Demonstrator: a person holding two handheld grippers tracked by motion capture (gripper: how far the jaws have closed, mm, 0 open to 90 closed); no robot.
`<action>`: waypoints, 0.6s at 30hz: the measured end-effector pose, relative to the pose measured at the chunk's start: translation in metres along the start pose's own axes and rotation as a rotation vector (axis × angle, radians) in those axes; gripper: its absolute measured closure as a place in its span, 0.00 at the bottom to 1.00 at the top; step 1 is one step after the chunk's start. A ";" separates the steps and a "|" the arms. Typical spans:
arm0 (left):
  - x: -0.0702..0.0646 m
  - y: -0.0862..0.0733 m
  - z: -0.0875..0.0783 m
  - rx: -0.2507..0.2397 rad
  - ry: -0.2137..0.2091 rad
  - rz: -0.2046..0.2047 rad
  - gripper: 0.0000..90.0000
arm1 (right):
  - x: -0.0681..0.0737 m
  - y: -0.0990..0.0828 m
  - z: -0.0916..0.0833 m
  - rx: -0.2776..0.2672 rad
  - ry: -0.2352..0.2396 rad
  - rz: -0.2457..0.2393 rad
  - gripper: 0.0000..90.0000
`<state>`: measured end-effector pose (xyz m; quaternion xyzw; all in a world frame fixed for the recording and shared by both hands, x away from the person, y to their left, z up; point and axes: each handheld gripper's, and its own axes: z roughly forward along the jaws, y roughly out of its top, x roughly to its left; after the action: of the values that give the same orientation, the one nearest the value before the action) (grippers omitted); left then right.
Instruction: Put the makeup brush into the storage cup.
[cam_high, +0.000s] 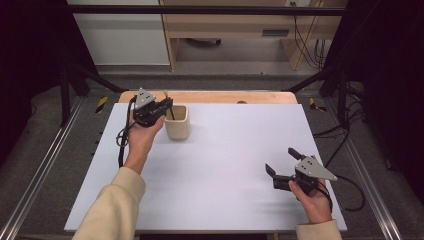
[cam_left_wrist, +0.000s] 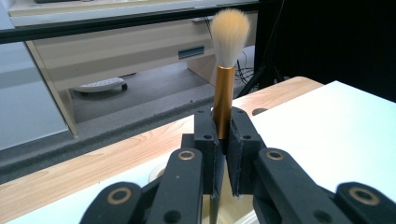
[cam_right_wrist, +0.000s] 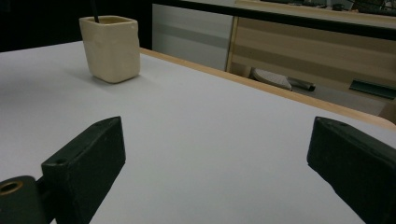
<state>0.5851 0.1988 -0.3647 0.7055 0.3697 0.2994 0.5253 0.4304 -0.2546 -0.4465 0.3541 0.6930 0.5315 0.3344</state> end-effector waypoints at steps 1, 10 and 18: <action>-0.001 0.000 0.000 0.002 -0.001 0.002 0.93 | 0.000 0.000 0.000 0.001 0.000 -0.001 0.05; -0.004 -0.005 0.005 0.019 -0.002 0.014 0.93 | 0.000 0.000 0.000 0.001 0.001 -0.002 0.05; -0.001 -0.010 0.005 0.032 0.001 -0.002 0.92 | 0.000 0.000 0.000 0.001 0.000 -0.001 0.05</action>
<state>0.5868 0.1966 -0.3755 0.7131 0.3755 0.2934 0.5142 0.4303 -0.2546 -0.4465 0.3537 0.6935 0.5312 0.3344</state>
